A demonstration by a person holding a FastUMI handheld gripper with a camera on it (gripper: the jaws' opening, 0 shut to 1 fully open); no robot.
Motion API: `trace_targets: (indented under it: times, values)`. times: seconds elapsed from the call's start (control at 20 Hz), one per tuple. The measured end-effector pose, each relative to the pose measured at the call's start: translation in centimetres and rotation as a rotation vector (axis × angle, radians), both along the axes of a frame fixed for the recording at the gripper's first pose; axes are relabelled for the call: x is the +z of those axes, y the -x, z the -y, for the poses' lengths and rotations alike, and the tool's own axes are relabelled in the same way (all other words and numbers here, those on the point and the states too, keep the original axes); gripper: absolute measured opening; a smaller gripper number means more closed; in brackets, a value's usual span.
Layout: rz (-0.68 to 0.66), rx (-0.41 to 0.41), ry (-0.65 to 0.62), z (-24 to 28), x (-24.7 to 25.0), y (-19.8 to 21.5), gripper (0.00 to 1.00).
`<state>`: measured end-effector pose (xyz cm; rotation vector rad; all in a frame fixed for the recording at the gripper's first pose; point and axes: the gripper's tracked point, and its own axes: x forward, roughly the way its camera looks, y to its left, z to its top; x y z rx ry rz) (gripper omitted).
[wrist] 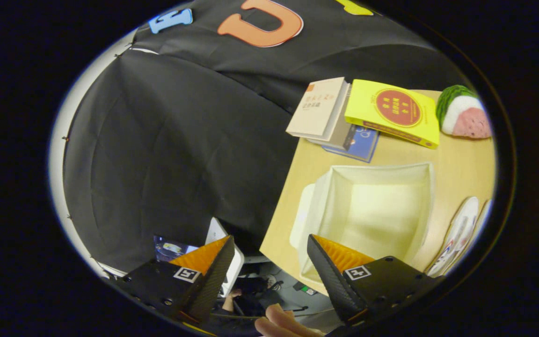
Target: Open the storage box then place both shoes into the box .Put the left shoe in first, then the right shoe, with the right side of both shoes facing outward in a uniform manner.
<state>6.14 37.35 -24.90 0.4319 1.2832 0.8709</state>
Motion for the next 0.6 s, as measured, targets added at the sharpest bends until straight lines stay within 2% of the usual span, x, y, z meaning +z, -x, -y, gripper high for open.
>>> trace_targets:
  times: [0.25,0.6]
  values:
    - [-0.041,-0.072,0.163,8.9,-5.9,-0.3,0.96]
    - [-0.041,-0.092,0.425,22.7,-13.0,0.6,0.96]
